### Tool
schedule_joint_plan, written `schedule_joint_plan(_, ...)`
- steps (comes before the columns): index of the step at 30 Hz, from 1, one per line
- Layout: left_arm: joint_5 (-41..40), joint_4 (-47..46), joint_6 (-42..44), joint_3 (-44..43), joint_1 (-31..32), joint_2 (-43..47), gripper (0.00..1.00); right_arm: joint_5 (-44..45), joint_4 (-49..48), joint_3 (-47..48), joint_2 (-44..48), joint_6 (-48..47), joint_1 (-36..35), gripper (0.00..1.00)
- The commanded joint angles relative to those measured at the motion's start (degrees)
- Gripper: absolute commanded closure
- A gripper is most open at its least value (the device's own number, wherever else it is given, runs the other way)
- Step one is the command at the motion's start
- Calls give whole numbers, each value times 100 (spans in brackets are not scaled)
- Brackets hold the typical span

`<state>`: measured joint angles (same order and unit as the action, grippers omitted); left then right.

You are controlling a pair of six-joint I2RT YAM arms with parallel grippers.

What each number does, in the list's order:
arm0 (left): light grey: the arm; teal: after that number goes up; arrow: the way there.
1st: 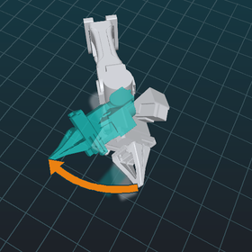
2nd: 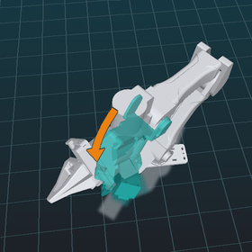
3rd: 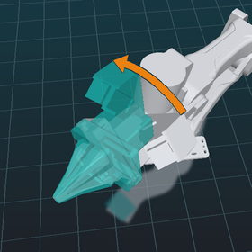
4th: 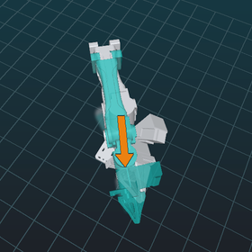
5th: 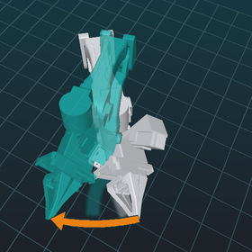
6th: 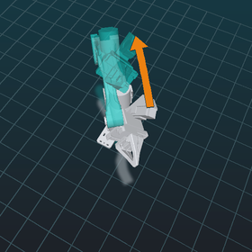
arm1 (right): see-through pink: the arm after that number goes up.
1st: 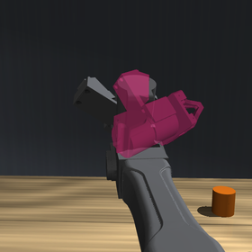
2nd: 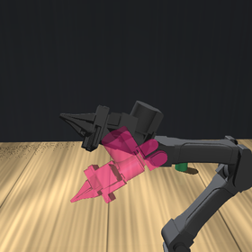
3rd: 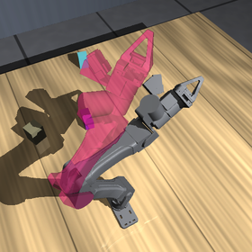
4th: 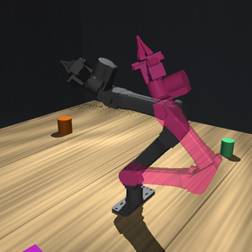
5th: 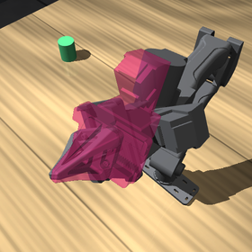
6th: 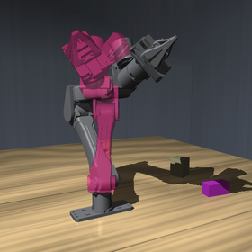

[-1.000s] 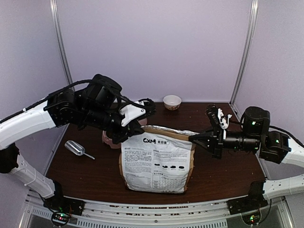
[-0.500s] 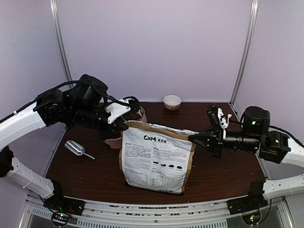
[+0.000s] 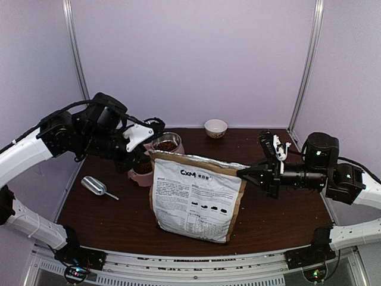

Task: Serve the pet food
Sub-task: Press the seal on the pet food bag.

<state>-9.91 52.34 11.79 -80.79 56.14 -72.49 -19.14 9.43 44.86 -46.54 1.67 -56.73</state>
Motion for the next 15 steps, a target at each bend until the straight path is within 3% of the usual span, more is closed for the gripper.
schedule_joint_plan(1,-179,-25,-340,179,-174,338,60,-100,436,386,25,-4,55,87)
schedule_joint_plan(4,140,-351,-547,358,-174,565,46,-238,674,572,-36,9,52,67)
schedule_joint_plan(8,682,-894,-1060,581,-174,953,42,-342,1001,803,-56,9,36,47)
schedule_joint_plan(11,1000,-1430,-1549,872,-174,1363,38,-328,1255,1009,-84,-12,-21,36)
schedule_joint_plan(15,1165,-2126,-2329,1314,-186,1870,31,400,1830,1504,-418,-218,-366,29)
